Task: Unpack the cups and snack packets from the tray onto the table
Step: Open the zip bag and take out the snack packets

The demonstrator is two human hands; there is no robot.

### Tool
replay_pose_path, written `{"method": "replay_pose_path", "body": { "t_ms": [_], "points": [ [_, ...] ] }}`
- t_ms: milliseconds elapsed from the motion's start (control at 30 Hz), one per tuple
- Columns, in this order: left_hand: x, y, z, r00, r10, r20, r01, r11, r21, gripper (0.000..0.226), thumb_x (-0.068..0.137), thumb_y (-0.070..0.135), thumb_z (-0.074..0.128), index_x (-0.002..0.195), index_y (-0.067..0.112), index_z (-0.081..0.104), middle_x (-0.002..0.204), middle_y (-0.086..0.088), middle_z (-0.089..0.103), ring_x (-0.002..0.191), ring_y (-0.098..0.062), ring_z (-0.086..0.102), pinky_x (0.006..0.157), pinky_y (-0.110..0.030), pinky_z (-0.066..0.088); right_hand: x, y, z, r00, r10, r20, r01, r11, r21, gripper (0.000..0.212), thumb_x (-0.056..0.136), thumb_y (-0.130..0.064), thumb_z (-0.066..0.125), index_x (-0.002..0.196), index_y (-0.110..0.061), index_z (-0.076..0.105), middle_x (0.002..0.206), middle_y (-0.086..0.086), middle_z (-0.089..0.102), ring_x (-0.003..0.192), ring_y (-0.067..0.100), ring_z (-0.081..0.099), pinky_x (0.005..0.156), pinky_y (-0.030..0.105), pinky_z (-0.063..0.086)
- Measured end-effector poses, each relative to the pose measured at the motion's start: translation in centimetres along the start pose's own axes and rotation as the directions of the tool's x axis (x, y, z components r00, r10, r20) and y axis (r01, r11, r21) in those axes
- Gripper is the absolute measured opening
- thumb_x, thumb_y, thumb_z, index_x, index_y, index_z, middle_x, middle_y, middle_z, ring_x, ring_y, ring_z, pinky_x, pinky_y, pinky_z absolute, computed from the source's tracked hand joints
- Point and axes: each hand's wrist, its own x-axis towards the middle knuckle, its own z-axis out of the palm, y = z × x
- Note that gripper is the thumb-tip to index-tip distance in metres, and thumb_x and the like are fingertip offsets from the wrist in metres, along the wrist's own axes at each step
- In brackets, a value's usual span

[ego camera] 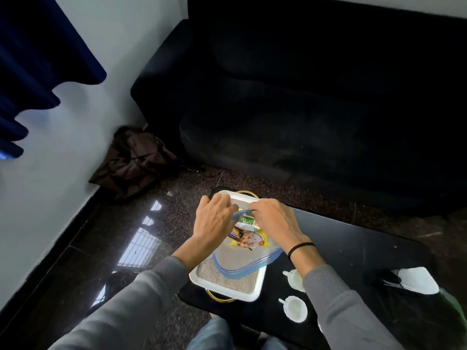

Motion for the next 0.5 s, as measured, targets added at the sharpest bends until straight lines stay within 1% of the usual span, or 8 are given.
{"method": "replay_pose_path", "body": {
  "t_ms": [100, 200, 267, 333, 400, 433, 467, 500],
  "points": [
    [0.3, 0.7, -0.4, 0.984, -0.052, 0.172, 0.073, 0.990, -0.117, 0.030, 0.102, 0.043, 0.048, 0.104, 0.021, 0.068, 0.096, -0.003, 0.074, 0.085, -0.029, 0.071, 0.063, -0.035, 0.042, -0.9, -0.1, -0.2, 0.994, 0.062, -0.086, -0.053, 0.993, 0.107, 0.012, 0.097, -0.028, 0.069, 0.107, -0.024, 0.076, 0.105, 0.000, 0.067, 0.101, 0.023, 0.062, 0.069, 0.038, 0.055],
    [0.0, 1.1, -0.3, 0.974, -0.137, 0.181, 0.160, 0.980, -0.118, 0.034, 0.105, 0.044, 0.041, 0.106, 0.019, 0.064, 0.093, -0.008, 0.076, 0.085, -0.036, 0.072, 0.061, -0.034, 0.035, -1.8, -0.6, 0.3, 0.963, 0.180, -0.199, -0.135, 0.966, 0.222, 0.016, 0.090, -0.028, 0.076, 0.090, -0.022, 0.062, 0.094, -0.004, 0.059, 0.083, 0.013, 0.053, 0.061, 0.032, 0.042],
    [-0.2, 1.4, -0.6, 0.965, -0.189, 0.184, 0.217, 0.965, -0.146, 0.036, 0.105, 0.042, 0.039, 0.106, 0.017, 0.064, 0.092, -0.010, 0.076, 0.086, -0.037, 0.071, 0.063, -0.035, 0.040, -2.0, -1.1, 0.6, 0.950, 0.299, -0.093, -0.243, 0.889, 0.387, 0.026, 0.093, -0.029, 0.070, 0.075, -0.016, 0.058, 0.076, -0.004, 0.060, 0.070, 0.013, 0.053, 0.060, 0.037, 0.047],
    [-0.4, 1.5, -0.9, 0.956, -0.226, 0.187, 0.261, 0.947, -0.189, 0.036, 0.105, 0.040, 0.040, 0.102, 0.016, 0.066, 0.091, -0.010, 0.077, 0.086, -0.037, 0.071, 0.067, -0.036, 0.047, -2.2, -1.9, 0.9, 0.915, 0.385, 0.120, -0.379, 0.717, 0.585, 0.037, 0.096, -0.034, 0.056, 0.069, -0.009, 0.061, 0.065, -0.002, 0.063, 0.067, 0.017, 0.058, 0.069, 0.043, 0.052],
    [-0.8, 1.8, -1.5, 0.953, -0.236, 0.189, 0.275, 0.938, -0.213, 0.035, 0.104, 0.040, 0.041, 0.099, 0.016, 0.066, 0.089, -0.009, 0.077, 0.085, -0.036, 0.071, 0.069, -0.038, 0.050, -2.2, -3.0, 1.1, 0.843, 0.431, 0.323, -0.494, 0.379, 0.783, 0.044, 0.098, -0.040, 0.046, 0.073, -0.015, 0.072, 0.074, -0.001, 0.074, 0.080, 0.018, 0.069, 0.082, 0.039, 0.055],
    [-1.1, 1.9, -1.7, 0.955, -0.230, 0.186, 0.271, 0.934, -0.234, 0.034, 0.103, 0.039, 0.042, 0.097, 0.016, 0.066, 0.088, -0.009, 0.077, 0.084, -0.035, 0.071, 0.070, -0.039, 0.051, -2.1, -3.3, 1.2, 0.812, 0.427, 0.398, -0.509, 0.184, 0.841, 0.046, 0.098, -0.043, 0.045, 0.077, -0.015, 0.075, 0.077, 0.002, 0.077, 0.082, 0.018, 0.072, 0.087, 0.036, 0.057],
    [-1.4, 1.9, -1.8, 0.957, -0.220, 0.187, 0.266, 0.925, -0.272, 0.033, 0.103, 0.038, 0.043, 0.095, 0.015, 0.065, 0.087, -0.008, 0.077, 0.082, -0.035, 0.071, 0.070, -0.040, 0.053, -2.1, -3.7, 1.4, 0.792, 0.424, 0.440, -0.506, 0.052, 0.861, 0.047, 0.098, -0.046, 0.047, 0.079, -0.013, 0.076, 0.076, 0.003, 0.078, 0.079, 0.016, 0.073, 0.086, 0.035, 0.059],
    [-1.8, 1.7, -2.0, 0.960, -0.207, 0.189, 0.261, 0.908, -0.328, 0.032, 0.103, 0.037, 0.044, 0.093, 0.015, 0.065, 0.084, -0.007, 0.077, 0.079, -0.033, 0.070, 0.071, -0.041, 0.055, -2.1, -3.8, 1.4, 0.785, 0.426, 0.449, -0.500, 0.009, 0.866, 0.046, 0.097, -0.047, 0.051, 0.078, -0.013, 0.076, 0.073, 0.003, 0.078, 0.074, 0.015, 0.073, 0.083, 0.035, 0.062]
  ]
}}
